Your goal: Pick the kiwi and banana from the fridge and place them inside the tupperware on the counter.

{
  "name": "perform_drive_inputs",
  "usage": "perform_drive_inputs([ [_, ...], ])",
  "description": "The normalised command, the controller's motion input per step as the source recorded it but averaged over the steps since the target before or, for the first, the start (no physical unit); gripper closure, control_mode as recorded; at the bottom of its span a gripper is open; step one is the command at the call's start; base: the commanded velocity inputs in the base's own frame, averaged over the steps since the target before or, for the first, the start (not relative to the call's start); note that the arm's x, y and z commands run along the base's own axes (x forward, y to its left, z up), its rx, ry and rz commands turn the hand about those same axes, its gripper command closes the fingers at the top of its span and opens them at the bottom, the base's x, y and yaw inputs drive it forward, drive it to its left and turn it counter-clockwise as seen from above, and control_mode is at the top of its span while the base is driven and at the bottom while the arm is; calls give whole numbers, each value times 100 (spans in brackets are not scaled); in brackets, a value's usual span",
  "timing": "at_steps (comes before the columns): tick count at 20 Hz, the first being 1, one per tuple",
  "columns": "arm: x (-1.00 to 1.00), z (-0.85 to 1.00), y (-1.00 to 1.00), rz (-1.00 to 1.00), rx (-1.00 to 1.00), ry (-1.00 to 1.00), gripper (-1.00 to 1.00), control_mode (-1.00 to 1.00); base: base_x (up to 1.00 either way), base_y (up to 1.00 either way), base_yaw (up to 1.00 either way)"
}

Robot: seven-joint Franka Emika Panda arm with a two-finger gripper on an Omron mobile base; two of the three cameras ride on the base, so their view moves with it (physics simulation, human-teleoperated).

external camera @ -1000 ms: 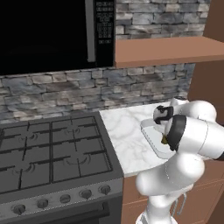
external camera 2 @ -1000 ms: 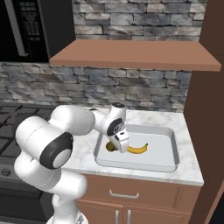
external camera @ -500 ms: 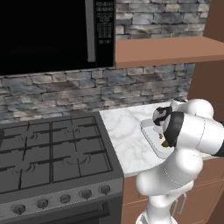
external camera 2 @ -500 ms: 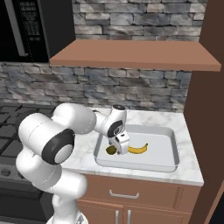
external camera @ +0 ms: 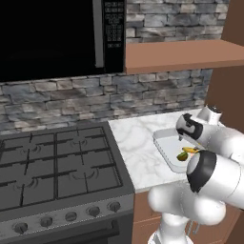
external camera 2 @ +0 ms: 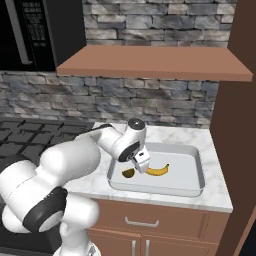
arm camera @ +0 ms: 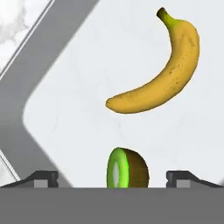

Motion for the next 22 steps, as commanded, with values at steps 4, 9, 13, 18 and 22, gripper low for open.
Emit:
perform_drive_inputs([
  [4, -36, 63, 0, 0, 0, -26, -100, -100, 0, 0, 0],
  [9, -25, 72, 0, 0, 0, -7, -100, -100, 0, 0, 0],
  [13, -20, 72, 1, 0, 0, 0, -100, -100, 0, 0, 0],
  [18, -20, 59, 4, 0, 0, 0, -100, -100, 0, 0, 0],
  [22, -15, 39, 16, 0, -1, 1, -100, -100, 0, 0, 0],
])
